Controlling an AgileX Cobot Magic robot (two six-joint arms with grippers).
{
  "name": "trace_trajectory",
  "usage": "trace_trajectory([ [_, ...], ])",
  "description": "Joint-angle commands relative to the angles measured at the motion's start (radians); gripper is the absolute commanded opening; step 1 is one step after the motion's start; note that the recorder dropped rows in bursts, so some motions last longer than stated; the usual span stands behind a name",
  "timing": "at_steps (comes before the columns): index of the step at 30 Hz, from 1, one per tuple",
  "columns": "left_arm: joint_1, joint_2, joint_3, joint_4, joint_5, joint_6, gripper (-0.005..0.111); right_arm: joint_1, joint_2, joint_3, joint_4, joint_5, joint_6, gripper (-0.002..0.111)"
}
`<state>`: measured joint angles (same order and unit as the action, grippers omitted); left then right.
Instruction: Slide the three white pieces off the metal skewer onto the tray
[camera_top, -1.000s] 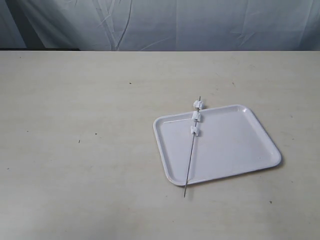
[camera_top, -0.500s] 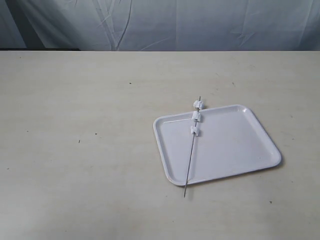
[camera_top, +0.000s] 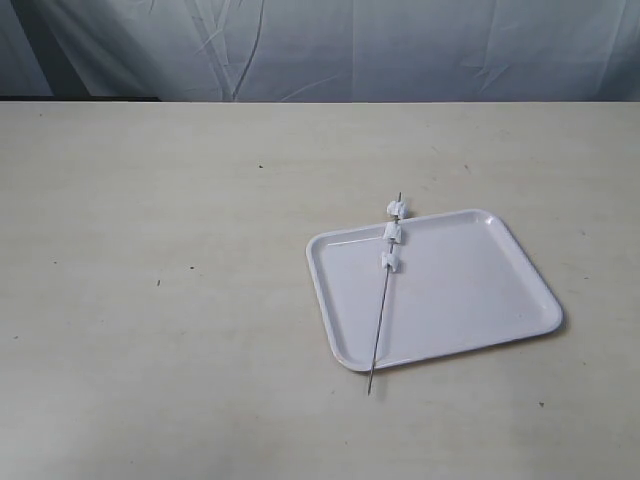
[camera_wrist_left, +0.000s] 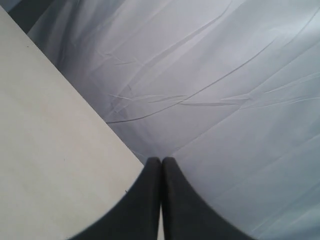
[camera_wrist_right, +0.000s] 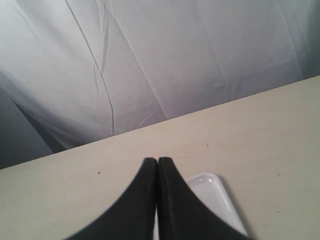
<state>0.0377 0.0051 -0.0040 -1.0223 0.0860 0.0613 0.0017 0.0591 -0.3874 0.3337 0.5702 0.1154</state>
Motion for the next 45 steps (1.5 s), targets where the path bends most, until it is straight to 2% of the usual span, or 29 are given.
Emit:
trace_trajectory([
  [1,0.000,-0.005,0.004,0.006,-0.011,0.002,0.000,0.001,0.006,-0.006,0.001,0.004,-0.013,-0.001],
  [8,0.000,-0.005,0.004,0.002,0.023,0.000,0.000,0.001,0.006,-0.006,0.014,0.004,-0.013,-0.001],
  [9,0.000,-0.005,0.004,-0.010,0.042,0.000,0.000,0.001,0.006,-0.006,0.014,0.004,-0.013,-0.001],
  [10,0.000,-0.005,0.004,-0.029,0.120,0.002,0.002,0.001,0.006,-0.006,0.018,0.006,-0.013,-0.001],
  [11,0.000,-0.005,0.004,-0.041,0.220,0.040,0.007,0.001,0.006,-0.006,0.028,0.008,-0.015,-0.001],
  [13,0.000,-0.005,-0.034,-0.112,0.318,0.207,0.014,0.001,0.020,-0.006,0.057,0.007,-0.039,-0.001],
  [16,0.000,-0.005,-0.140,-0.258,0.294,0.378,0.016,0.001,0.090,-0.006,0.171,0.002,-0.142,-0.001],
  [17,0.000,0.041,-0.201,-0.261,0.307,0.442,0.016,0.001,0.131,-0.006,0.244,-0.013,-0.211,-0.001],
  [22,-0.023,0.284,-0.325,-0.219,0.386,0.523,0.016,0.001,0.299,-0.036,0.379,-0.049,-0.407,-0.001],
  [27,-0.054,0.591,-0.478,-0.120,0.407,0.594,0.016,0.001,0.510,-0.165,0.411,0.025,-0.512,-0.001],
  [30,-0.061,0.787,-0.588,-0.066,0.473,0.597,0.016,0.001,0.638,-0.267,0.411,0.068,-0.520,0.001],
  [33,-0.061,0.984,-0.688,-0.046,0.566,0.597,0.019,0.001,0.781,-0.345,0.411,0.095,-0.523,0.009],
  [39,-0.070,1.243,-0.818,-0.032,0.628,0.632,0.039,0.001,1.035,-0.406,0.485,0.184,-0.523,0.030],
  [45,-0.158,1.422,-0.950,-0.030,0.645,0.650,0.040,0.001,1.243,-0.408,0.598,0.221,-0.621,0.031],
])
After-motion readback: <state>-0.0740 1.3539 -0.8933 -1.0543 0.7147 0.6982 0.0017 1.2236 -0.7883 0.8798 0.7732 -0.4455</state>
